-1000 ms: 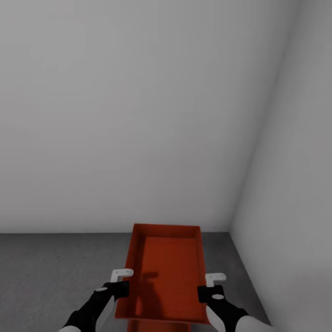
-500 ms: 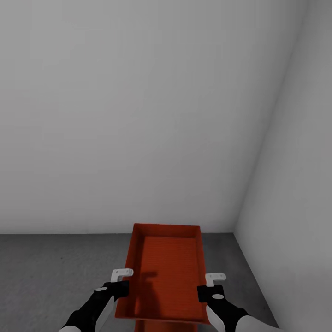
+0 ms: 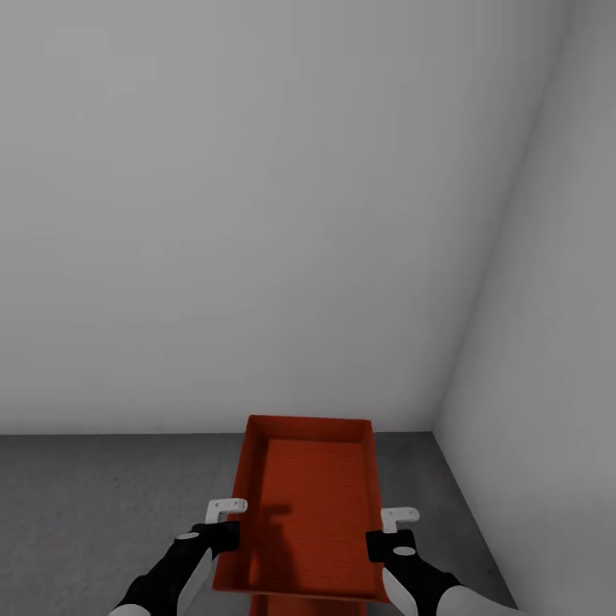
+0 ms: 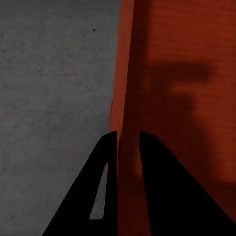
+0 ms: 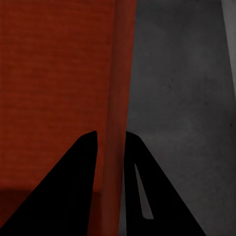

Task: Move the two storage containers from the living room to the garage. In the garage, place one container on the floor and stack the other container on top of it (either order is fine).

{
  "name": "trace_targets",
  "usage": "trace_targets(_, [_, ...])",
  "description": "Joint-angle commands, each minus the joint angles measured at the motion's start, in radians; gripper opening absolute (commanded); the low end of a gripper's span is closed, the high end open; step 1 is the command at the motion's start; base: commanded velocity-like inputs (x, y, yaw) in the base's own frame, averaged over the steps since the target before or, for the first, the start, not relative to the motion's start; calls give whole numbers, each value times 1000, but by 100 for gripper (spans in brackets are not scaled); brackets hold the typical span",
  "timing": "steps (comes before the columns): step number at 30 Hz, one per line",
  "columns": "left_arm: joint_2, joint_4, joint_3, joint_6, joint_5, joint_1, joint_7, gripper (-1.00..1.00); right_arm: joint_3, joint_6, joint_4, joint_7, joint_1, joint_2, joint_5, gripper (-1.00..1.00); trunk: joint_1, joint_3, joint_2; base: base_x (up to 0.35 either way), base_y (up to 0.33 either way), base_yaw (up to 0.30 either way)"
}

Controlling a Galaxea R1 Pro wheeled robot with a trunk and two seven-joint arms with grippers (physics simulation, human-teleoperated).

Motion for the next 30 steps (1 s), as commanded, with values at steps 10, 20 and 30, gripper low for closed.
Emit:
trace_targets(10, [1, -5, -12, 7, -3, 0, 10, -100, 12, -6, 36, -5, -1, -4, -22, -100, 1, -2, -2, 0, 0, 0])
trace_targets(20, [1, -5, -12, 7, -3, 0, 10, -100, 12, -7, 36, -5, -1, -4, -22, -100, 1, -2, -2, 0, 0, 0])
trace_targets(30, [4, -5, 7, 3, 2, 0, 0, -100, -5, 0, -2, -13, -1, -1, 12, -100, 1, -2, -2, 0, 0, 0])
